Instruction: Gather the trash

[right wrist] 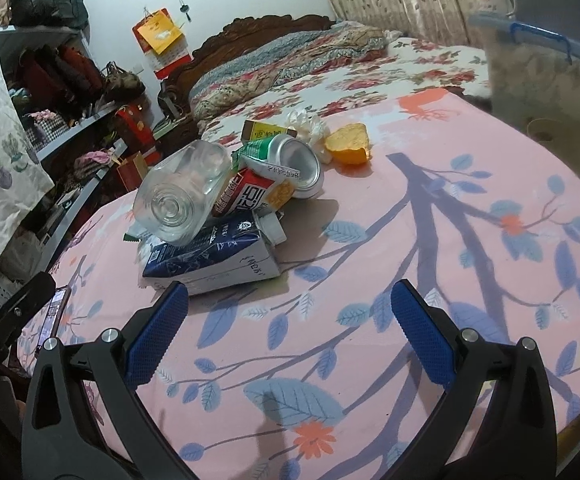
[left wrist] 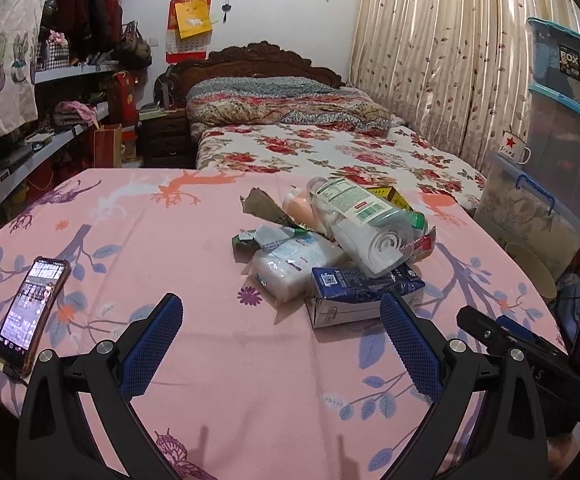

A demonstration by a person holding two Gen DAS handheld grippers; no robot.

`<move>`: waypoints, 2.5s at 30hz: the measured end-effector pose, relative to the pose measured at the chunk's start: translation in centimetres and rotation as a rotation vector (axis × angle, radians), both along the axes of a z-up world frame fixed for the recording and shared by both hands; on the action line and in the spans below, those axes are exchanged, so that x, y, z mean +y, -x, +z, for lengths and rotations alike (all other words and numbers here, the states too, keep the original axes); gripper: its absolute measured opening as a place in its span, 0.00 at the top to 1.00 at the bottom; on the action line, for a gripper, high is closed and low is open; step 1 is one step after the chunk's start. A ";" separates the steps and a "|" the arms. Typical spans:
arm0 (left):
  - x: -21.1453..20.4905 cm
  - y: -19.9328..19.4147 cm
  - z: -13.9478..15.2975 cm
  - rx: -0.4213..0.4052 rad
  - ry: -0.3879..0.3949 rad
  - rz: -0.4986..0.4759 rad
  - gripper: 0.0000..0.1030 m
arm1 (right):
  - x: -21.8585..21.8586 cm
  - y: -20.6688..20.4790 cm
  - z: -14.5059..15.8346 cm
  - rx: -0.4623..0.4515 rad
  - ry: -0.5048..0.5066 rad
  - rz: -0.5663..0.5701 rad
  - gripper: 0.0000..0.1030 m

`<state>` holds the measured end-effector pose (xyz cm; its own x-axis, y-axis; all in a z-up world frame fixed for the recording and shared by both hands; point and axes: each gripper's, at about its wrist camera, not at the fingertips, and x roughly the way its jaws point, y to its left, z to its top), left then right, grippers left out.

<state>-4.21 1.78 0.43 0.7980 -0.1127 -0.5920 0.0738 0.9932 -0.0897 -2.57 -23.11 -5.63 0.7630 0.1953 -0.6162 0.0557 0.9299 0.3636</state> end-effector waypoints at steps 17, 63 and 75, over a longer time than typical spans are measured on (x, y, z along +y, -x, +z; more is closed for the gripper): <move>0.9 -1.1 -0.8 0.061 0.037 -0.005 0.08 | 1.8 -0.1 0.2 -0.036 0.025 0.140 0.56; -6.6 -19.8 -0.9 0.379 0.003 -0.220 0.22 | -4.0 -10.9 1.2 0.008 -0.175 0.154 0.24; -7.0 -17.5 -1.0 0.369 -0.076 -0.237 0.19 | -2.8 -16.1 -0.6 0.096 -0.183 0.202 0.29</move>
